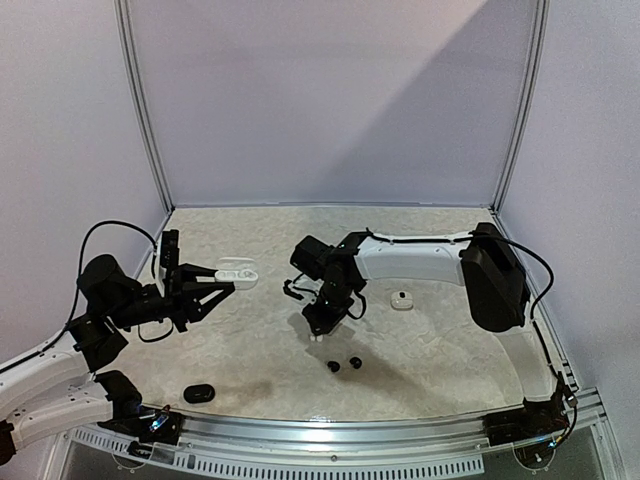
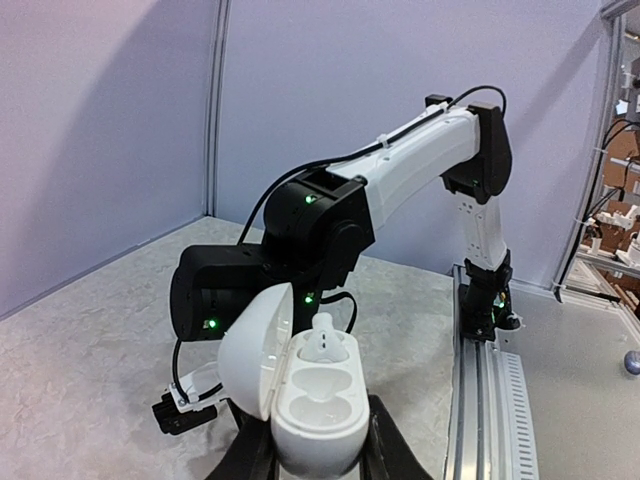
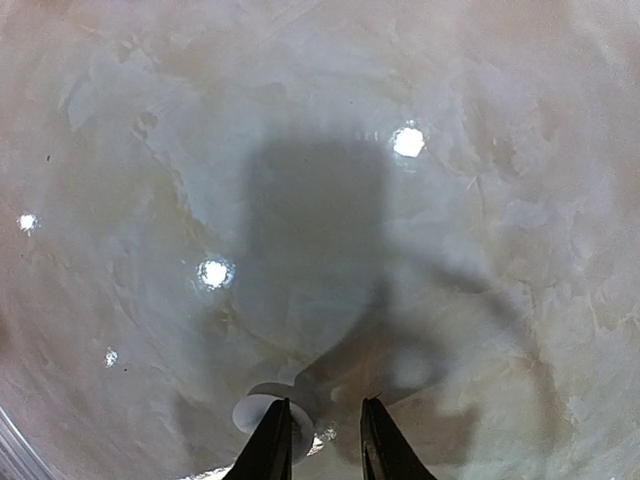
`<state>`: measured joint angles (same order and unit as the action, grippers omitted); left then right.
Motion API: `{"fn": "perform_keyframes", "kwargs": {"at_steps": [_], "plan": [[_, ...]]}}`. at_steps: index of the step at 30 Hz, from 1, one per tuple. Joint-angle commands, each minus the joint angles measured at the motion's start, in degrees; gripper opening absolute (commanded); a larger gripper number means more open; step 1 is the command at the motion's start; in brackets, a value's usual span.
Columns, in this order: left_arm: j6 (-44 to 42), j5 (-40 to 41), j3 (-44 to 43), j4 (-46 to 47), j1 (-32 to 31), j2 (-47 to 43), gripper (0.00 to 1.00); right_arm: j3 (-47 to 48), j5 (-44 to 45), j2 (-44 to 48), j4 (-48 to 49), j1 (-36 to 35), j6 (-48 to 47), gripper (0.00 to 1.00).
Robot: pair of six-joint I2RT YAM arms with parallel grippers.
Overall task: Insert the wireless bluetooth earbuds into the charging case
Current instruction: Pick up the left earbud from the center of the board.
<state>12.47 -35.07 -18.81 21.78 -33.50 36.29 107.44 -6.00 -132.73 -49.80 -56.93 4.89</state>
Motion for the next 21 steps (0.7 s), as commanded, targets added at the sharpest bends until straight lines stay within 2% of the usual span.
{"fn": "perform_keyframes", "kwargs": {"at_steps": [1,10,21], "plan": [[-0.41,0.44,0.44,-0.12,0.98,-0.35,0.0,-2.67,-2.47,-0.21,-0.76,0.33,-0.02,0.24],[-0.85,0.53,0.58,-0.02,0.98,-0.26,0.0,-7.62,-5.8,4.75,2.05,-0.26,1.61,0.2],[-1.07,0.44,0.55,-0.16,0.98,-0.26,0.0,-9.31,-7.13,5.85,1.89,-1.5,2.89,0.23]]}}
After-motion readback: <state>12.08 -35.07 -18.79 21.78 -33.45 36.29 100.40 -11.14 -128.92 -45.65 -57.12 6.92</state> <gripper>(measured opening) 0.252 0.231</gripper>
